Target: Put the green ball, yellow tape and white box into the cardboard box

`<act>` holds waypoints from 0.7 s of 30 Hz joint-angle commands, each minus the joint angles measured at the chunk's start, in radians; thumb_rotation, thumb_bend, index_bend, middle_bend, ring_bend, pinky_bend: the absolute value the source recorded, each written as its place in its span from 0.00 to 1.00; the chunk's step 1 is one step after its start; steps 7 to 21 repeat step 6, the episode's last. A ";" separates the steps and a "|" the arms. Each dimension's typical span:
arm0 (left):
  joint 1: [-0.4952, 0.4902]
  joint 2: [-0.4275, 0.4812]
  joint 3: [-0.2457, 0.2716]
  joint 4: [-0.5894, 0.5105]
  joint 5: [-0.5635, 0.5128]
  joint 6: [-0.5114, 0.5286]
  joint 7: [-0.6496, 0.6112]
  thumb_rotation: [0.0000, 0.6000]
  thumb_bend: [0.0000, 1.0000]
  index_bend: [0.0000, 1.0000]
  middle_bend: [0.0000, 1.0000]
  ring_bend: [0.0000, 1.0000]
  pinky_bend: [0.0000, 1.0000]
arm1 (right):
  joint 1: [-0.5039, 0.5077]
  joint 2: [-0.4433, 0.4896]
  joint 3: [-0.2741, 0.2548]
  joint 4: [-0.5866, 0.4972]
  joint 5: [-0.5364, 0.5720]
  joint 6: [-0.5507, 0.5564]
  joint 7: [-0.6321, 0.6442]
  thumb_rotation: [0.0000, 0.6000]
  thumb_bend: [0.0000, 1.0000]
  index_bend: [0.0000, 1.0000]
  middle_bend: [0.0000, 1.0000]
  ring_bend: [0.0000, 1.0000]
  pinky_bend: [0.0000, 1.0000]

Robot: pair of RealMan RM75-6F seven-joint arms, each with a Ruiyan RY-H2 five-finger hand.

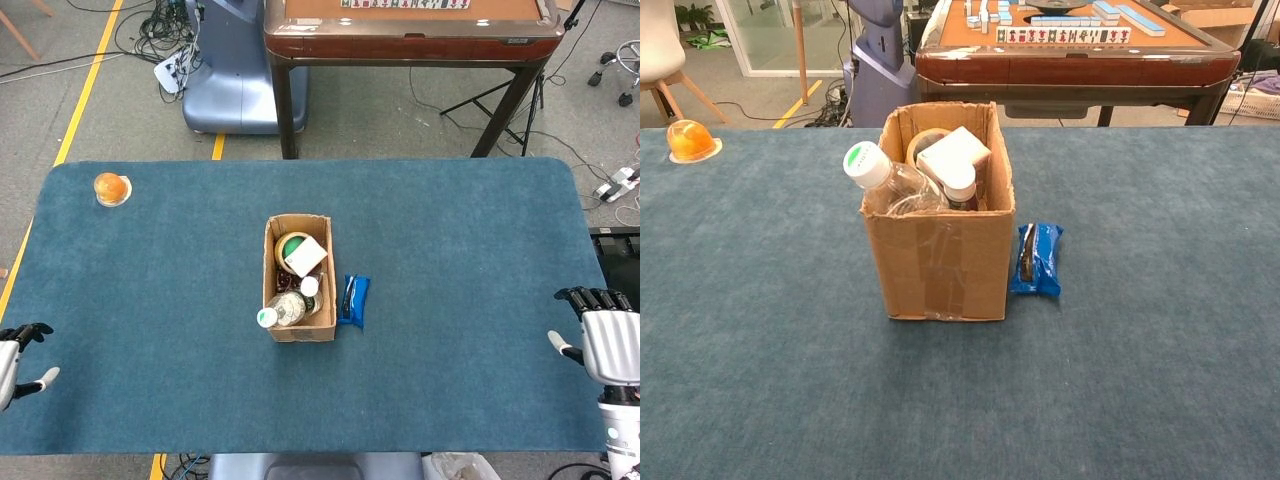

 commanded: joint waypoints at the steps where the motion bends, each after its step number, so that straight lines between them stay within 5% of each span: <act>1: -0.003 -0.005 0.000 0.002 -0.003 -0.005 0.001 1.00 0.15 0.36 0.44 0.40 0.57 | -0.008 0.011 0.013 0.005 0.001 -0.005 0.025 1.00 0.00 0.41 0.41 0.35 0.33; 21: -0.007 -0.021 0.007 0.026 0.010 -0.012 -0.009 1.00 0.15 0.36 0.44 0.40 0.57 | -0.006 0.021 0.031 0.017 0.004 -0.039 0.067 1.00 0.00 0.41 0.41 0.35 0.33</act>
